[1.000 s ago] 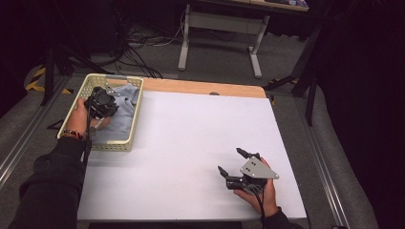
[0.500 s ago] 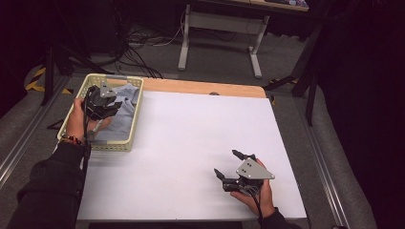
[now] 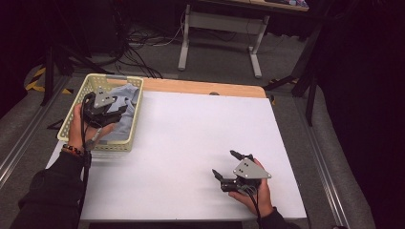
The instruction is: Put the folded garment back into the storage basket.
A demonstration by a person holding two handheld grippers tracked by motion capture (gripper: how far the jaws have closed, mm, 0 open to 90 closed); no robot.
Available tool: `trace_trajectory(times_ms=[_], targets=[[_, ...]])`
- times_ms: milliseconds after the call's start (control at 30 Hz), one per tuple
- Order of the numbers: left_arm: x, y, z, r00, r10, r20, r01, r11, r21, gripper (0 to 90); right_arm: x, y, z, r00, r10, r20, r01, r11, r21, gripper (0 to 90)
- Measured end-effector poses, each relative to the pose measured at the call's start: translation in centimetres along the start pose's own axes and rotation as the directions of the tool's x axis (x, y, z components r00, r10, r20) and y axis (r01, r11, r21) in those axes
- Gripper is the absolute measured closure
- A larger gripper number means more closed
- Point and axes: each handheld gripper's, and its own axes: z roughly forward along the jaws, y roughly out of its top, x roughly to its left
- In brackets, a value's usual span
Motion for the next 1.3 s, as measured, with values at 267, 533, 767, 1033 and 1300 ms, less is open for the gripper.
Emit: trace_trajectory(times_ms=[267,533,767,1033,1300], targets=[[-1.1,-0.6,-0.9,0.9997,0.009,-0.024,-0.010,0.9979,-0.064,37.9,0.1,-0.1,0.2,1.0000,-0.007,-0.003,0.007,1.000,0.009,14.6],[-2.0,-1.0,-1.3,0.9998,0.004,-0.019,-0.006,0.9938,-0.111,29.3,0.2,-0.2,0.3,0.9999,-0.013,-0.001,0.013,1.000,0.023,14.5],[-2.9,-1.2,-1.7,0.9998,-0.011,-0.017,0.009,0.9879,-0.155,20.6,0.0,-0.2,0.2,1.0000,-0.009,0.004,0.009,1.000,0.013,14.4],[-3.7,-1.4,-2.1,0.9999,-0.010,-0.012,0.008,0.9842,-0.177,8.4,-0.1,-0.2,0.0,1.0000,-0.004,0.007,0.004,1.000,-0.001,13.4],[-4.6,-1.0,-2.9,0.9999,-0.008,0.013,0.010,0.9734,-0.229,5.8,0.0,0.0,0.0,0.9998,0.004,0.018,-0.004,1.000,-0.002,7.1]])
